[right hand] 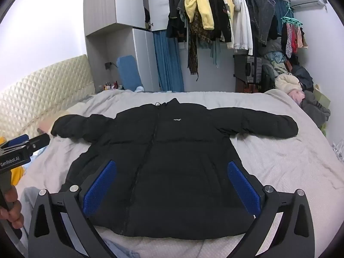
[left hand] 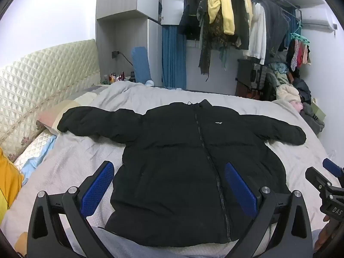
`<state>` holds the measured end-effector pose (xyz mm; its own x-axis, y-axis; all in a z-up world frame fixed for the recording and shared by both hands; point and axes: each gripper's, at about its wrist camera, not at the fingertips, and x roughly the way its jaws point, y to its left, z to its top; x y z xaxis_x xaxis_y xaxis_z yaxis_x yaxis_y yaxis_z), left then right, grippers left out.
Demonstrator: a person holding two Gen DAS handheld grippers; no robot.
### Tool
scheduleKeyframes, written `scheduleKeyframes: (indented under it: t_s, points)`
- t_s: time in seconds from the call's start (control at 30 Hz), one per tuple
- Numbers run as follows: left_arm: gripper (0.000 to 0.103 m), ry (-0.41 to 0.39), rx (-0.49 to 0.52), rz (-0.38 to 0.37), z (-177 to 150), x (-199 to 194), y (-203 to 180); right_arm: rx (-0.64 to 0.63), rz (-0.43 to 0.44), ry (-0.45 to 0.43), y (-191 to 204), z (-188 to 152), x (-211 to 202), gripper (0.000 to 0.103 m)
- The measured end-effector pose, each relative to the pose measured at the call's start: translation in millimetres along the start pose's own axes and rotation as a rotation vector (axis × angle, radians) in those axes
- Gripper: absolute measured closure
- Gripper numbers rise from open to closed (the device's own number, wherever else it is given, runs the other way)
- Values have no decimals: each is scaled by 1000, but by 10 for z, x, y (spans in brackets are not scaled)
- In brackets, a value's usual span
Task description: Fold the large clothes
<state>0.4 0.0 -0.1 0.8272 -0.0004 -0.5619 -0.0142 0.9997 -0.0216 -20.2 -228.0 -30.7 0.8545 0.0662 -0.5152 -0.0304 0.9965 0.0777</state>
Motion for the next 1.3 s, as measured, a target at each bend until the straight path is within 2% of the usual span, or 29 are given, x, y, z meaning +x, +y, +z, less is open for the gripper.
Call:
scheduleKeyframes:
  t_s: [0.3, 0.37, 1.3]
  points:
    - [0, 1, -8, -4, -20, 10, -46, 3, -2, 1, -12, -31, 72, 0]
    - [0, -4, -10, -2, -31, -6, -53, -6, -4, -9, 18, -3, -26, 0]
    - [0, -8, -29, -22, -40, -41, 131, -19, -7, -22, 56, 45, -66, 0]
